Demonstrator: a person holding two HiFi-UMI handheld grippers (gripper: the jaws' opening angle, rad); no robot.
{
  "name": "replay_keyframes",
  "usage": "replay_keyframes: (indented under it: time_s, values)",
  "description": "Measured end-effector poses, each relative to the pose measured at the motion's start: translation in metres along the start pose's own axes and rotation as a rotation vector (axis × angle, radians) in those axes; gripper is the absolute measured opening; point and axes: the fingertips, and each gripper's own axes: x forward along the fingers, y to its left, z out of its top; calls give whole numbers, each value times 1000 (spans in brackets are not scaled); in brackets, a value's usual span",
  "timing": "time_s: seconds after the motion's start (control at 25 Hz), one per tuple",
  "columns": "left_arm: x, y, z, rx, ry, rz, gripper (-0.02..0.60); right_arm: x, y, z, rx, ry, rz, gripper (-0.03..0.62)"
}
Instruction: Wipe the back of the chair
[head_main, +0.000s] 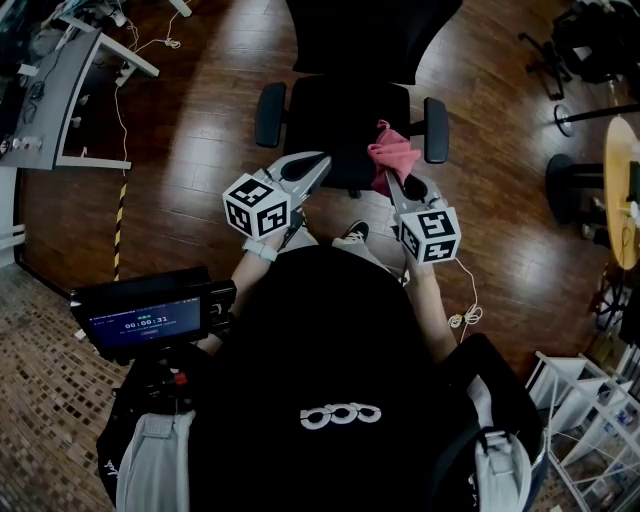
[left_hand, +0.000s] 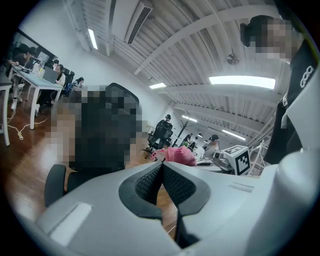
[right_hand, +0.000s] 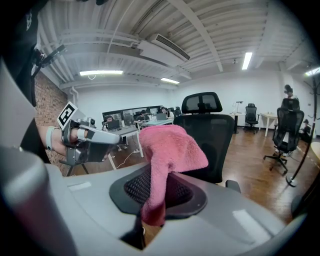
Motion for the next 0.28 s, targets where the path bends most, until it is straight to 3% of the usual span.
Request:
replay_keyframes:
  time_s: [0.28]
  values:
    - [0, -1, -1, -2, 1, -4, -9, 0, 0, 2, 6, -9, -4, 43]
